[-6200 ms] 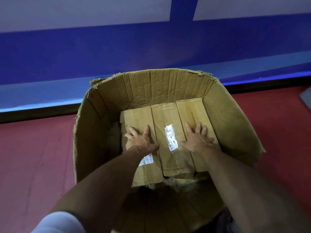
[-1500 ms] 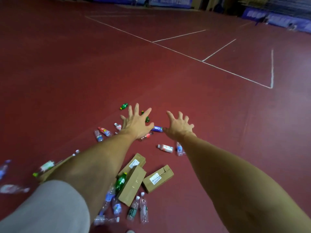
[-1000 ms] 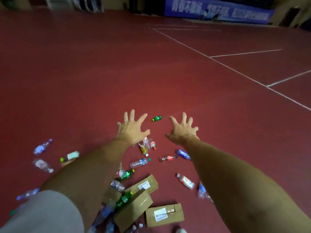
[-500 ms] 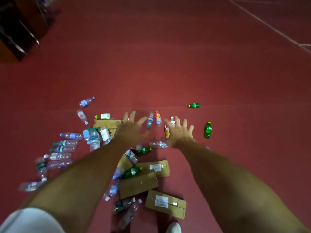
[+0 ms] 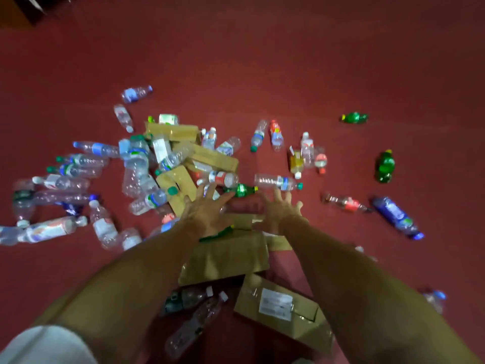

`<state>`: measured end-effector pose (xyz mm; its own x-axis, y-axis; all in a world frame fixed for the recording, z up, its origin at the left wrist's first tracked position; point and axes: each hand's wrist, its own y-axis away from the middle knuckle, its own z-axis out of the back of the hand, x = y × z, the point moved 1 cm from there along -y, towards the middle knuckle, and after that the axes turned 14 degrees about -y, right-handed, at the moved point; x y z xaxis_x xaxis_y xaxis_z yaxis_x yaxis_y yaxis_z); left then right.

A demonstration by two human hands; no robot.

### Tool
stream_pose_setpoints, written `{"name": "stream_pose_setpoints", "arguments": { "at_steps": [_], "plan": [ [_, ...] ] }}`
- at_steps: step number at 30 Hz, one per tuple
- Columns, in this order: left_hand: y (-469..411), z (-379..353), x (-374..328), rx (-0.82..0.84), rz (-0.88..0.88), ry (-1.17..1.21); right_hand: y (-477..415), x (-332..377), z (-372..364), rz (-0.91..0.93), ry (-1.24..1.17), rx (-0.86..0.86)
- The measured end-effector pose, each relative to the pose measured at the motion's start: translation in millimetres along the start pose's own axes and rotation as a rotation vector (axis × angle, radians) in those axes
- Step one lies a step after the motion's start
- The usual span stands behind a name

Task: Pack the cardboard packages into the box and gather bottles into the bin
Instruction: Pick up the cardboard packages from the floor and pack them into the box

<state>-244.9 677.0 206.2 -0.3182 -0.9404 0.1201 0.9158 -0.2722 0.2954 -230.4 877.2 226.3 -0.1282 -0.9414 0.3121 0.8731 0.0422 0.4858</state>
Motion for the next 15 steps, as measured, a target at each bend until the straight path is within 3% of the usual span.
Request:
{"name": "stream_pose_setpoints", "arguments": {
  "at_steps": [6, 11, 15],
  "plan": [
    [-30.9, -148.7, -19.3, 0.065, -0.121, -0.041, -62.5, -55.7, -138.2, 0.091, 0.026, 0.113],
    [-33.3, -195.6, -22.9, 0.154, -0.095, -0.105, -92.6, -65.9, -190.5, 0.187, 0.145, 0.115],
    [-25.6, -217.0, -24.8, 0.099, -0.078, -0.200, -99.7, -69.3, -197.0, 0.223, 0.210, 0.076]
  ]
}}
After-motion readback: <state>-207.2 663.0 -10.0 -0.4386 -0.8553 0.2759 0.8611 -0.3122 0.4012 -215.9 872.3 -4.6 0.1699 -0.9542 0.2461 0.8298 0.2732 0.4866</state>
